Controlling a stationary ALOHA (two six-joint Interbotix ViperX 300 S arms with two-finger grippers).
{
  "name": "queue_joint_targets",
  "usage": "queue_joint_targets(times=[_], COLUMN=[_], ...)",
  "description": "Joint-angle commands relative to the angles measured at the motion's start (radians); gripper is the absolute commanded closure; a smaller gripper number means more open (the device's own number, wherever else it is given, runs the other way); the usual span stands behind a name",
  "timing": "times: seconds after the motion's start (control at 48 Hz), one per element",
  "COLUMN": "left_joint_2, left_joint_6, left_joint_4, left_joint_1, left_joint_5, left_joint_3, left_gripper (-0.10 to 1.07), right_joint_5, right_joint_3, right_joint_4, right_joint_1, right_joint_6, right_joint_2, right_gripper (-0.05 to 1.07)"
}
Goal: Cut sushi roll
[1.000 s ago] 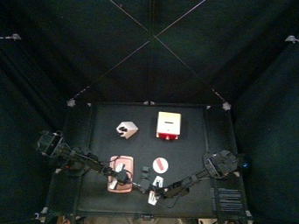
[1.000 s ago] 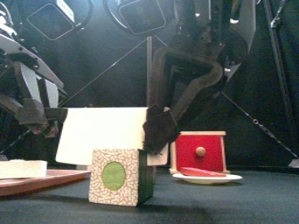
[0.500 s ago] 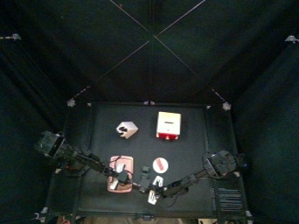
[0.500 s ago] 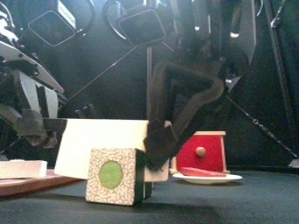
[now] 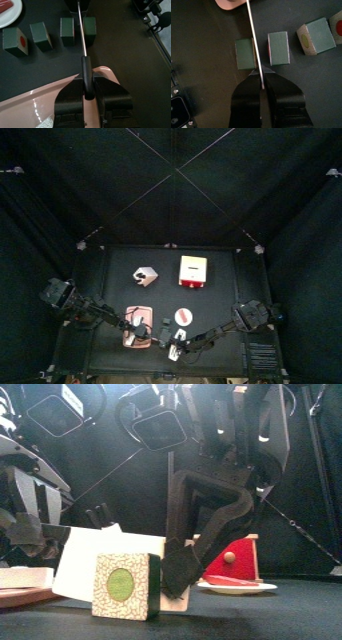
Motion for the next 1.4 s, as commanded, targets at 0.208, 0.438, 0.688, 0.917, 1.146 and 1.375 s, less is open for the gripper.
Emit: queue_joint_targets(times=[0.208,0.438,0.688,0.917,1.146,1.375], left_joint_2=[-0.006,-0.023,-0.081,-0.143,-0.213,-0.255], left_joint_6=[0.002,0.002,0.005,0.005,0.005,0.005], left_joint_4=[0.002,0.002,0.003,0.003,0.003,0.005], left_joint_1=[-0.049,-0.051,-0.049,-0.044,-0.026,-0.009], left_joint_5=[0.002,0.002,0.003,0.018,0.035,0.035], left_joint_3=[-0.008,-0.009,-0.015,-0.02,-0.02,-0.015], left_gripper=[0.68,0.69,0.69,0.69,0.69,0.69], right_joint_5=[0.005,0.012,0.032,0.046,0.101,0.178], right_joint_3=[-0.003,-0.005,-0.005,-0.006,-0.011,-0.04], right_joint_4=[0.031,0.023,-0.014,-0.028,-0.026,-0.028], right_joint_1=[0.025,0.025,0.025,0.018,0.017,0.018], right_joint_6=[-0.008,-0.012,-0.011,-0.012,-0.009,-0.011], right_joint_2=[-0.02,-0.04,-0.089,-0.123,-0.16,-0.175], right_gripper=[0.76,0.75,0.73,0.65,0.47,0.4])
